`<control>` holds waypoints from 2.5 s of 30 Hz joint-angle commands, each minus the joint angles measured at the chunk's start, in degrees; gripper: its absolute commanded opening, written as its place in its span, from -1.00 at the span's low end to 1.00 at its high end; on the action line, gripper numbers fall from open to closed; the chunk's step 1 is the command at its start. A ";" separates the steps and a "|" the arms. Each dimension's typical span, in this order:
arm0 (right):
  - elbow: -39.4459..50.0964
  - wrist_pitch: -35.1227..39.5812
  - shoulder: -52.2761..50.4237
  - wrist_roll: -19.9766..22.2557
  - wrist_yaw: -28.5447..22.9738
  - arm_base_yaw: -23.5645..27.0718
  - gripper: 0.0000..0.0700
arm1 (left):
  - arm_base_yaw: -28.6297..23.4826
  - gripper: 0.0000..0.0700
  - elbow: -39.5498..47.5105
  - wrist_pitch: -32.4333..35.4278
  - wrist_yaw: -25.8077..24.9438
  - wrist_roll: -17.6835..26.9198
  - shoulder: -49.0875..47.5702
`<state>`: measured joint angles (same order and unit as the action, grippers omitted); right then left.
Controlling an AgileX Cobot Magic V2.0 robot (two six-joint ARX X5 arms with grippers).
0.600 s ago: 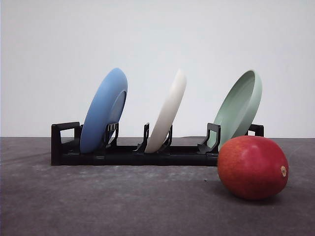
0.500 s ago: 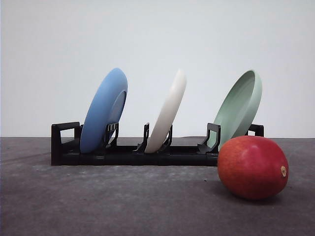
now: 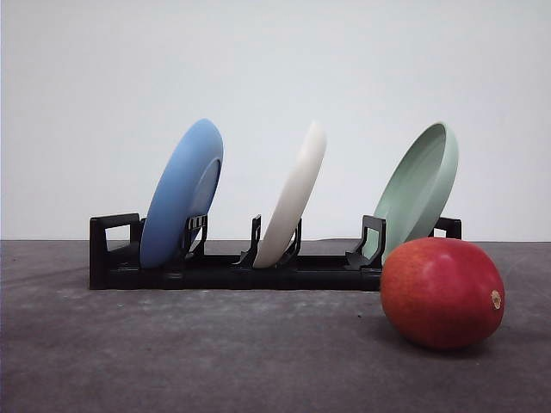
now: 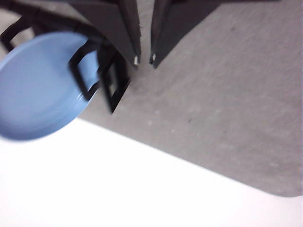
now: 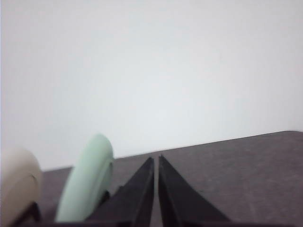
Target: Place pomegranate in white plate
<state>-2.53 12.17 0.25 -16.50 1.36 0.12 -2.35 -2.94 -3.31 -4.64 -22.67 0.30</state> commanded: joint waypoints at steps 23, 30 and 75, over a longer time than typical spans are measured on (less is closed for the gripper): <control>-33.09 -45.29 18.04 6.96 15.13 0.02 -0.98 | 0.99 -0.97 -43.70 -41.80 -5.17 17.54 24.11; -33.18 -44.80 25.99 10.35 17.60 -3.25 -0.98 | 6.25 -0.97 -44.69 -40.70 -8.70 17.83 32.37; -33.18 -40.90 29.20 18.00 15.15 -18.14 -0.12 | 40.01 0.31 -44.69 0.17 -3.88 32.45 61.69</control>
<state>-34.89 -29.32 29.34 1.13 16.38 -17.69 36.80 -46.61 -5.52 -9.55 9.48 60.30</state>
